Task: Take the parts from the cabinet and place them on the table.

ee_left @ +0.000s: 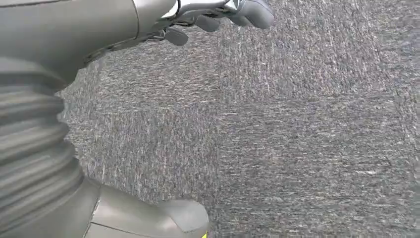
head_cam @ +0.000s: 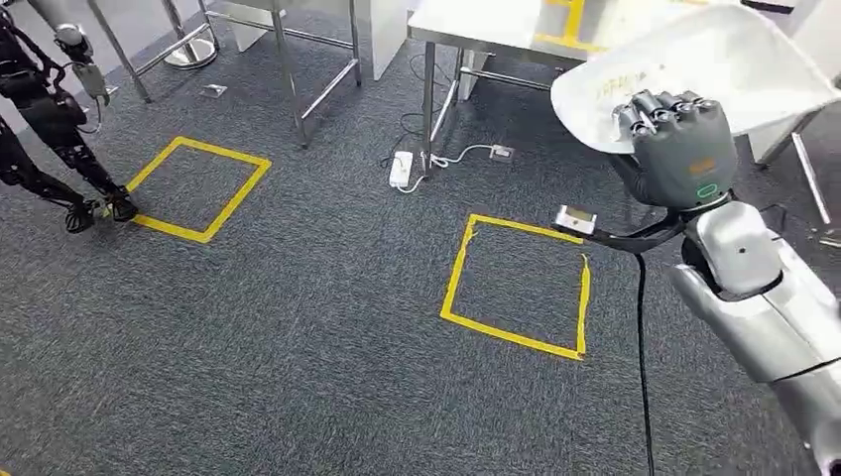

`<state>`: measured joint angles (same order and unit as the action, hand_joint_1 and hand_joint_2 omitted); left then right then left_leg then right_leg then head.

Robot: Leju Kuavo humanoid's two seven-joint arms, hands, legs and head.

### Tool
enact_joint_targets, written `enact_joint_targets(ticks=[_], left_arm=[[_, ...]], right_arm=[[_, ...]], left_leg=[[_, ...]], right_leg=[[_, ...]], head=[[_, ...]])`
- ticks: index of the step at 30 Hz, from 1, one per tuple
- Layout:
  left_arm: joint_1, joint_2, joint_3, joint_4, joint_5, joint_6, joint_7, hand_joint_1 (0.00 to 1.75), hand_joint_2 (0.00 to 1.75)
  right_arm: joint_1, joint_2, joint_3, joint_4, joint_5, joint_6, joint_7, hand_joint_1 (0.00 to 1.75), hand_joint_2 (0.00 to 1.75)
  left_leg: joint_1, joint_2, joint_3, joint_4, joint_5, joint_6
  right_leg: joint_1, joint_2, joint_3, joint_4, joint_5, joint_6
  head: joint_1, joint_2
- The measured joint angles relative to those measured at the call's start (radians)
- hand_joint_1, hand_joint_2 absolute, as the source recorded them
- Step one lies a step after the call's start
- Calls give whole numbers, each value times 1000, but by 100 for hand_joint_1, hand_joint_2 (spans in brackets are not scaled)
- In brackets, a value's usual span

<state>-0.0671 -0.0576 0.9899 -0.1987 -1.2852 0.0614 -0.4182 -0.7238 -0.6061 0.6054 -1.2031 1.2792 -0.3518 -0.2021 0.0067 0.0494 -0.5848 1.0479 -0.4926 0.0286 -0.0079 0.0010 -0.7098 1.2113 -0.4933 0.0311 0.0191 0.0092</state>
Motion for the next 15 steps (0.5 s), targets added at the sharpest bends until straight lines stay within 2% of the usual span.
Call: enact_joint_targets(ticks=[1, 2, 3, 4, 6, 7, 8, 9, 10, 11, 12, 13, 14, 15], left_arm=[[-4, -2, 0, 0, 0, -2, 4, 0, 175], [-7, -3, 0, 0, 0, -2, 7, 0, 175], [-8, -5, 0, 0, 0, -3, 7, 0, 175], [-10, -5, 0, 0, 0, -3, 8, 0, 175], [-12, -5, 0, 0, 0, -4, 10, 0, 175], [-14, -5, 0, -1, 0, -4, 10, 0, 175], [-15, -5, 0, 0, 0, -6, 9, 0, 175], [-15, -5, 0, 0, -1, -6, 10, 0, 175], [-13, -5, 0, 0, -1, -6, 12, 0, 175], [-11, -3, 0, 0, -2, -6, 13, 0, 175], [-10, -3, 0, 0, -6, -6, 16, 0, 175], [-10, -3, 0, 0, -13, -6, 19, 0, 175], [-10, -3, 0, 0, -16, -6, 22, 0, 175], [-12, -3, 0, 0, -20, -7, 28, 0, 175]], right_arm=[[-9, 16, 0, 12, 14, -9, 6, 175, 175], [-17, 28, 0, 22, 22, -13, 12, 175, 175], [-24, 40, 0, 29, 27, -15, 15, 175, 175], [-27, 52, 0, 36, 31, -16, 18, 175, 175], [-28, 59, 0, 50, 35, -17, 19, 175, 175], [-27, 62, -2, 54, 42, -18, 22, 175, 175], [-30, 73, -3, 56, 47, -21, 28, 175, 175], [-37, 80, -3, 61, 54, -21, 37, 175, 175], [-38, 94, -4, 64, 63, -21, 45, 175, 175], [-33, 103, -3, 64, 71, -20, 51, 175, 175], [-25, 111, -4, 64, 84, -19, 56, 175, 175], [-16, 114, -5, 64, 87, -17, 60, 175, 175], [-8, 114, -9, 64, 91, -16, 66, 175, 175], [-3, 114, -16, 64, 94, -16, 68, 175, 175]], left_leg=[[-2, 10, 3, 0, -2, -2], [-4, 21, 7, 0, -4, -4], [-11, 29, 6, 1, -8, -10], [-9, 36, 7, -1, -7, -16], [-6, 59, 16, -7, -10, -25], [-10, 59, 21, -7, -14, -32], [-5, 11, 16, 6, -21, -38], [-3, -25, -3, 45, -45, -42], [-1, -40, -36, 113, -80, -45], [-1, -45, -79, 195, -113, -49], [0, -46, -119, 261, -130, -53], [1, -46, -138, 280, -121, -56], [3, -46, -132, 254, -89, -58], [6, -47, -110, 195, -45, -60]], right_leg=[[5, -19, 53, -98, 42, -9], [15, -68, 90, -174, 52, -21], [24, -83, 93, -182, 43, -27], [26, -65, 90, -183, 46, -30], [29, -43, 89, -186, 46, -37], [18, -31, 99, -199, 53, -45], [14, -26, 104, -205, 57, -46], [10, -17, 104, -206, 56, -52], [9, -5, 104, -206, 56, -55], [8, 9, 104, -206, 56, -56], [7, 23, 104, -205, 55, -56], [6, 34, 104, -204, 54, -55], [5, 47, 105, -201, 53, -53], [2, 58, 105, -198, 51, -49]], head=[[0, 0], [0, 0], [-1, 0], [0, 0], [-1, 0], [-1, 0], [-1, 0], [-2, 0], [-6, 0], [-8, 0], [-12, 0], [-13, 0], [-14, 0], [-14, 0]])
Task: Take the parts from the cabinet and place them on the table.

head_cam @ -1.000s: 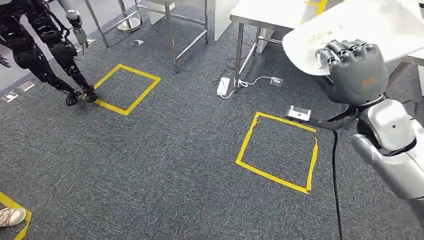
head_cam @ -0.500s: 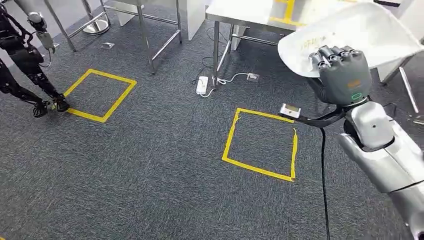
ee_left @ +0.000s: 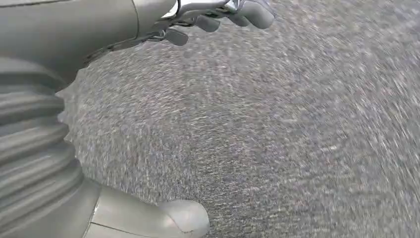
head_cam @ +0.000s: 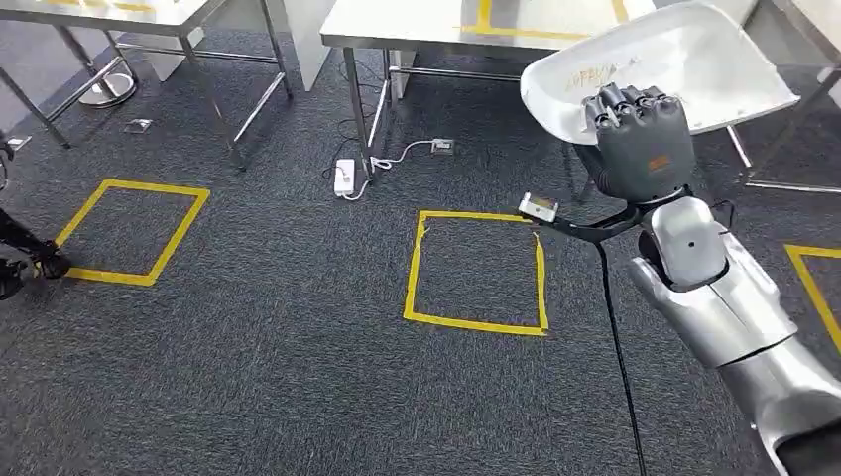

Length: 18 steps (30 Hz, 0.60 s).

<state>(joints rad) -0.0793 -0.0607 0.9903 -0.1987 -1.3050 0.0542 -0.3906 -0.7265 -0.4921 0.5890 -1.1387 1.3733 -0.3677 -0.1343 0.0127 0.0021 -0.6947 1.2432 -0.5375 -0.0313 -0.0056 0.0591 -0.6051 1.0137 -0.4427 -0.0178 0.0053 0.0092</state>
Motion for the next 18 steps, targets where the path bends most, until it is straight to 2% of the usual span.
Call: enact_joint_targets(ticks=[1, 2, 3, 4, 6, 7, 8, 9, 10, 12, 13, 14, 15, 17, 18], left_arm=[[-4, 0, 0, 0, -1, -1, 6, 0, 175], [-7, 1, 0, 0, -3, -4, 11, 0, 175], [-11, 0, 0, 0, -3, -10, 14, 0, 175], [-15, 2, 0, -1, -5, -14, 16, 0, 175], [-20, 2, 0, -2, -8, -18, 21, 0, 175], [-24, 0, -1, -2, -11, -18, 24, 0, 175], [-27, -2, -2, -2, -14, -18, 30, 0, 175], [-28, -2, -2, -3, -14, -18, 31, 0, 175], [-28, -2, -2, -3, -14, -18, 34, 0, 175], [-27, -1, -2, -3, -14, -18, 37, 0, 175], [-27, 0, -2, -3, -15, -18, 38, 0, 175], [-27, 0, -2, -3, -15, -18, 39, 0, 175], [-27, 0, -2, -3, -16, -18, 40, 0, 175], [-27, 0, -3, -3, -20, -19, 41, 0, 175], [-26, -4, -4, -2, -22, -19, 42, 0, 175]], right_arm=[[5, 0, -12, -2, 1, 0, 1, 175, 175], [8, 0, -24, -7, 2, 2, 2, 175, 175], [8, -1, -38, -16, 4, 6, 2, 175, 175], [9, -4, -47, -24, 6, 14, -1, 175, 175], [16, -9, -61, -38, 5, 24, -23, 175, 175], [21, -16, -67, -42, 6, 24, -27, 175, 175], [29, -24, -76, -54, 9, 22, -31, 175, 175], [30, -29, -86, -64, 10, 20, -32, 175, 175], [30, -29, -94, -72, 11, 20, -32, 175, 175], [45, -29, -103, -84, 16, 20, -32, 175, 175], [58, -30, -105, -90, 18, 21, -32, 175, 175], [67, -31, -106, -96, 21, 23, -32, 175, 175], [73, -33, -109, -103, 23, 24, -32, 175, 175], [78, -45, -119, -118, 24, 24, -32, 175, 175], [84, -51, -125, -123, 24, 23, -32, 175, 175]], left_leg=[[4, -8, 36, -85, 50, -3], [10, -29, 69, -161, 82, -5], [9, -53, 80, -184, 51, -3], [8, -46, 85, -183, 50, 16], [2, -31, 84, -188, 46, 36], [4, -26, 97, -189, 46, 44], [6, -25, 104, -191, 44, 50], [6, -24, 109, -192, 42, 53], [4, -20, 113, -192, 39, 58], [3, -12, 121, -192, 28, 59], [3, -9, 128, -192, 20, 59], [3, -7, 136, -192, 14, 59], [2, -4, 148, -192, 4, 58], [0, 1, 172, -193, -15, 54], [1, 3, 180, -196, -22, 51]], right_leg=[[-3, 12, 0, 6, -4, 6], [-5, 16, -2, 14, -13, 12], [-1, 25, -9, 24, -19, 21], [-3, 38, -12, 23, -22, 29], [-6, 43, -10, 31, -8, 43], [-6, 41, -10, 30, -12, 44], [-7, 18, -17, 43, -17, 47], [-2, -20, -33, 81, -33, 53], [-2, -37, -70, 146, -59, 58], [-4, -47, -154, 277, -98, 62], [-4, -48, -184, 309, -97, 60], [-5, -49, -191, 295, -74, 59], [-5, -51, -174, 235, -26, 55], [-2, -60, -106, 61, 79, 44], [5, -73, -96, 37, 66, 35]], head=[[-1, 0], [-1, 0], [-5, 0], [-4, 0], [-3, 0], [-4, 0], [-2, 0], [5, 0], [8, 0], [8, 0], [9, 0], [9, 0], [9, 0], [10, 0], [7, 0]])
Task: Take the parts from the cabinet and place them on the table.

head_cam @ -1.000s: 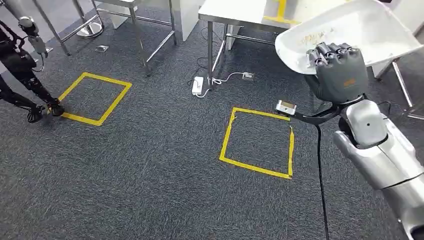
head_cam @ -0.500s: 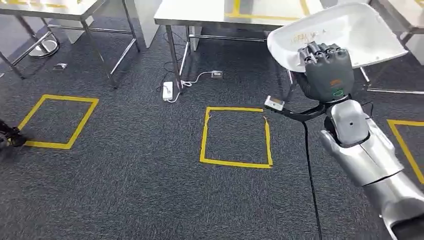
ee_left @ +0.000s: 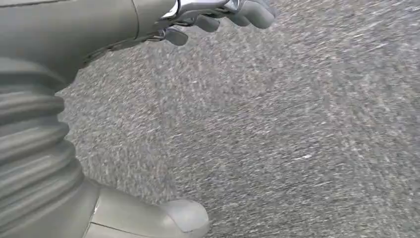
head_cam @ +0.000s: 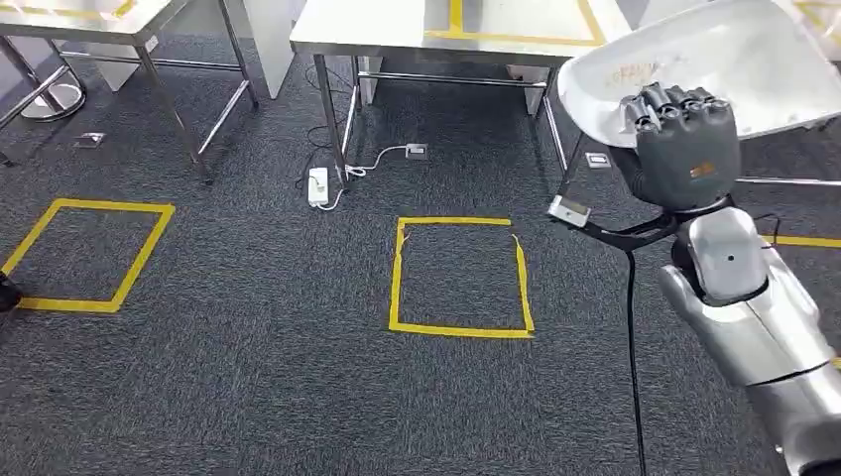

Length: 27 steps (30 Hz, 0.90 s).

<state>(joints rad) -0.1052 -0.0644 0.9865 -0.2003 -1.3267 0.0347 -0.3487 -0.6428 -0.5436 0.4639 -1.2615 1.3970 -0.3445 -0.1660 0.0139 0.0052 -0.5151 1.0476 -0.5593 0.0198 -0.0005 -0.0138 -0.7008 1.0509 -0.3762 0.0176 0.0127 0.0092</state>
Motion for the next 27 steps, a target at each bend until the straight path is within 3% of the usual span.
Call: enact_joint_targets(ticks=[1, 4, 5, 6, 7, 8, 10, 11, 12, 13, 14, 15, 16, 18, 20, 22, 23, 24, 26, 27], left_arm=[[0, 0, 0, 0, -2, 0, 1, 0, 175], [-4, 0, 0, 0, -2, -2, 6, 0, 175], [-7, 2, 0, -1, -2, -2, 7, 0, 175], [-8, 0, 0, 0, -2, -2, 6, 0, 175], [-9, 0, 0, 0, -2, -7, 7, 0, 175], [-7, 1, 0, 0, -2, -8, 10, 0, 175], [2, 4, 0, 0, -1, -8, 10, 0, 175], [7, 5, 0, 0, -1, -7, 9, 0, 175], [10, 6, 0, 0, -1, -7, 7, 0, 175], [12, 6, 0, 0, -1, -7, 5, 0, 175], [14, 6, 0, 0, -1, -6, 5, 0, 175], [18, 6, 0, 1, -1, -5, 5, 0, 175], [20, 6, 0, 2, -1, -5, 4, 0, 175], [21, 6, 0, 2, -1, -4, 5, 0, 175], [12, 2, 0, 1, -2, -4, 3, 0, 175], [11, 2, 0, 0, -1, -4, 3, 0, 175], [11, 2, 0, 0, -1, -4, 3, 0, 175], [13, 2, 0, 0, 2, -4, 3, 0, 175], [16, 2, 0, 0, 6, -1, 3, 0, 175], [16, 2, 0, 0, 7, 0, 2, 0, 175]], right_arm=[[5, -4, -3, -6, 0, 1, 0, 175, 175], [28, -24, -24, -39, 1, -1, 0, 175, 175], [31, -25, -31, -48, 1, -1, 0, 175, 175], [30, -29, -39, -54, 1, -2, 0, 175, 175], [31, -29, -39, -59, 2, -3, 0, 175, 175], [36, -29, -39, -63, 3, -3, 0, 175, 175], [52, -29, -39, -67, 9, -2, -1, 175, 175], [55, -29, -39, -68, 10, -3, -2, 175, 175], [56, -29, -39, -70, 13, -2, -5, 175, 175], [56, -29, -40, -72, 16, -2, -5, 175, 175], [56, -29, -40, -74, 18, -3, -5, 175, 175], [58, -29, -40, -75, 19, -3, -6, 175, 175], [59, -28, -40, -76, 19, -2, -6, 175, 175], [64, -29, -43, -85, 28, -2, -6, 175, 175], [65, -36, -52, -93, 31, -4, -5, 175, 175], [69, -40, -58, -98, 35, -9, -6, 175, 175], [74, -41, -60, -98, 39, -14, -6, 175, 175], [89, -41, -62, -98, 44, -28, -6, 175, 175], [111, -40, -62, -98, 65, -46, -4, 175, 175], [117, -39, -62, -98, 75, -49, -1, 175, 175]], left_leg=[[-1, 2, 7, -4, -5, -9], [-2, 8, 40, -2, -4, -30], [-2, 6, 17, 36, 6, -37], [-1, 3, -15, 110, 38, -42], [-1, 2, -66, 187, 44, -45], [1, 2, -115, 246, 22, -46], [0, 1, -199, 304, -65, -48], [0, 1, -223, 293, -91, -50], [0, 1, -232, 260, -95, -51], [1, 1, -230, 202, -71, -52], [1, 1, -225, 135, -5, -53], [2, 1, -224, 65, 114, -50], [1, 4, -230, -8, 203, -45], [-3, 3, -205, 14, 180, -31], [5, 0, -175, 9, 162, -14], [5, -6, -139, 0, 134, -2], [5, -7, -120, -4, 120, 0], [5, -9, -94, -9, 101, 1], [5, -15, -44, -16, 64, -2], [5, -18, -18, -17, 45, -4]], right_leg=[[13, -4, 3, -18, -50, -4], [10, 5, 45, -28, -42, -27], [3, 7, 64, -34, -47, -34], [2, 6, 82, -35, -61, -41], [1, 8, 95, -35, -72, -46], [1, 11, 108, -35, -86, -49], [1, 20, 141, -35, -116, -50], [0, 24, 160, -35, -132, -48], [-2, 27, 181, -35, -148, -46], [-5, 30, 205, -35, -166, -42], [-8, 29, 227, -35, -183, -37], [-8, 29, 231, -37, -201, -31], [-4, 33, 254, -25, -221, -25], [0, 36, 292, -48, -244, -10], [-2, 35, 257, 43, -188, -4], [-6, 25, 162, 185, -135, 7], [-6, 25, 110, 238, -151, 10], [-7, 24, 57, 272, -203, 15], [-9, 22, -7, 266, -322, 17], [-10, 21, -27, 238, -351, 18]], head=[[3, 0], [5, 0], [4, 0], [3, 0], [-1, 0], [-3, 0], [-5, 0], [-5, 0], [-6, 0], [-7, 0], [-7, 0], [-9, 0], [-16, 0], [-13, 0], [-13, 0], [-1, 0], [1, 0], [2, 0], [4, 0], [6, 0]])
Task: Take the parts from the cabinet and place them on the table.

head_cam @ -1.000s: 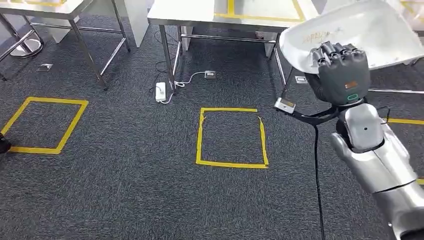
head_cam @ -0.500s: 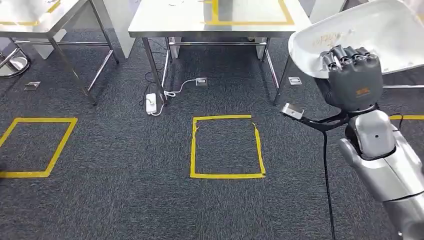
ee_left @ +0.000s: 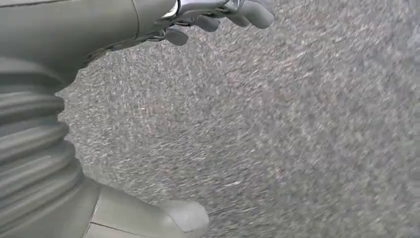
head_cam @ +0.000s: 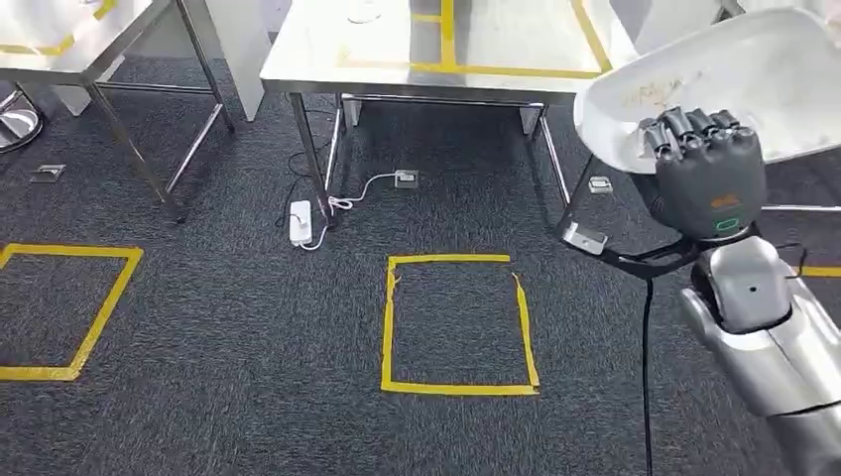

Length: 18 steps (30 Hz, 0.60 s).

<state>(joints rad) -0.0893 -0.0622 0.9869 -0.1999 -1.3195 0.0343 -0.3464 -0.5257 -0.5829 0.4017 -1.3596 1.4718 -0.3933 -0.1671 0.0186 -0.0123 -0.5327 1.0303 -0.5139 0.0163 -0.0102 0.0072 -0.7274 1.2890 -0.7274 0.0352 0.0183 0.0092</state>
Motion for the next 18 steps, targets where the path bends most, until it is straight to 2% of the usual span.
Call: enact_joint_targets(ticks=[1, 2, 3, 4, 5, 6, 7, 8, 9, 10, 11, 12, 13, 14, 15, 16, 17, 18], left_arm=[[0, 0, 0, 0, 0, 1, 0, 0, 175], [0, 0, 0, 0, 0, 1, 0, 0, 175], [2, 0, 0, 0, 0, 1, 0, 0, 175], [1, -2, 0, 2, 0, 1, 0, 0, 175], [3, 0, 0, 1, 0, 1, 1, 0, 175], [0, -2, 0, 1, 0, 1, 2, 0, 175], [-3, -1, 0, 0, 0, 1, 2, 0, 175], [-12, 0, 0, -1, 3, 1, 2, 0, 175], [-19, 0, 0, -1, 5, 1, 3, 0, 175], [-22, -1, 0, -1, 6, 1, 0, 0, 175], [-21, -1, 0, 0, 7, 1, -1, 0, 175], [-17, 2, 0, 0, 10, 1, -2, 0, 175], [-11, 3, 0, 0, 11, 1, -3, 0, 175], [-6, 7, 1, 0, 12, 1, -3, 0, 175], [-4, 8, 1, 0, 13, 1, -4, 0, 175], [-3, 8, 1, 0, 13, 1, -4, 0, 175], [-1, 9, 1, 0, 13, 1, -5, 0, 175], [2, 10, 1, 0, 14, 1, -5, 0, 175]], right_arm=[[6, 2, 0, 0, 9, -1, 2, 175, 175], [11, 3, 0, 0, 19, 0, 3, 175, 175], [18, 5, 1, 0, 26, 0, 4, 175, 175], [25, 8, 2, 1, 31, 1, 5, 175, 175], [28, 11, 2, 1, 37, 4, 6, 175, 175], [28, 10, 0, -1, 38, 4, 7, 175, 175], [20, 10, -7, -7, 39, 3, 6, 175, 175], [3, 10, -14, -13, 36, 0, 4, 175, 175], [-8, 10, -18, -18, 32, -2, -4, 175, 175], [-15, 9, -20, -18, 27, -5, -8, 175, 175], [-16, 10, -19, -18, 23, -5, -16, 175, 175], [-14, 11, -17, -16, 21, -4, -21, 175, 175], [-14, 12, -14, -16, 19, -3, -21, 175, 175], [-15, 13, -14, -16, 18, -3, -21, 175, 175], [-15, 13, -14, -15, 18, -2, -20, 175, 175], [-15, 14, -13, -14, 18, -2, -20, 175, 175], [-15, 16, -11, -13, 18, -2, -20, 175, 175], [-15, 19, -10, -12, 18, -2, -20, 175, 175]], left_leg=[[0, -1, 27, -2, -20, -1], [-1, -1, 56, -4, -43, -3], [-1, -1, 70, -8, -66, -6], [-3, 1, 109, 1, -90, -11], [-5, -4, 118, -7, -116, -22], [-4, -2, 146, -17, -136, -26], [-4, -2, 162, 11, -122, -36], [-2, -2, 139, 65, -84, -43], [1, 1, 87, 159, -38, -47], [0, 4, 27, 243, -11, -49], [0, 4, -28, 303, -27, -49], [-2, 4, -72, 328, -75, -50], [-4, 4, -110, 332, -139, -51], [-5, 4, -141, 324, -204, -49], [-6, 4, -163, 303, -241, -45], [-8, 4, -175, 265, -243, -43], [-10, 4, -181, 207, -197, -38], [-13, 4, -181, 136, -82, -29]], right_leg=[[0, -1, -13, -45, 8, -2], [0, -2, -20, -110, 73, -6], [0, -6, -24, -186, 213, -14], [7, -13, -31, -255, 353, -19], [13, -14, -10, -247, 367, -22], [15, -9, 5, -240, 381, -26], [12, -4, 18, -236, 361, -35], [14, -4, 39, -235, 345, -44], [12, -2, 54, -241, 332, -56], [13, -4, 71, -243, 317, -64], [13, -3, 89, -245, 301, -69], [13, 0, 105, -245, 284, -72], [13, 5, 124, -245, 266, -72], [13, 10, 145, -245, 249, -72], [13, 12, 167, -245, 230, -71], [13, 12, 191, -246, 211, -71], [12, 11, 219, -246, 191, -69], [12, 10, 235, -248, 172, -66]], head=[[0, 0], [1, 0], [2, 0], [0, 0], [2, 0], [0, 0], [0, 0], [0, 0], [-2, 0], [-5, 0], [-6, 0], [-8, 0], [-11, 0], [-13, 0], [-14, 0], [-15, 0], [-15, 0], [-16, 0]])
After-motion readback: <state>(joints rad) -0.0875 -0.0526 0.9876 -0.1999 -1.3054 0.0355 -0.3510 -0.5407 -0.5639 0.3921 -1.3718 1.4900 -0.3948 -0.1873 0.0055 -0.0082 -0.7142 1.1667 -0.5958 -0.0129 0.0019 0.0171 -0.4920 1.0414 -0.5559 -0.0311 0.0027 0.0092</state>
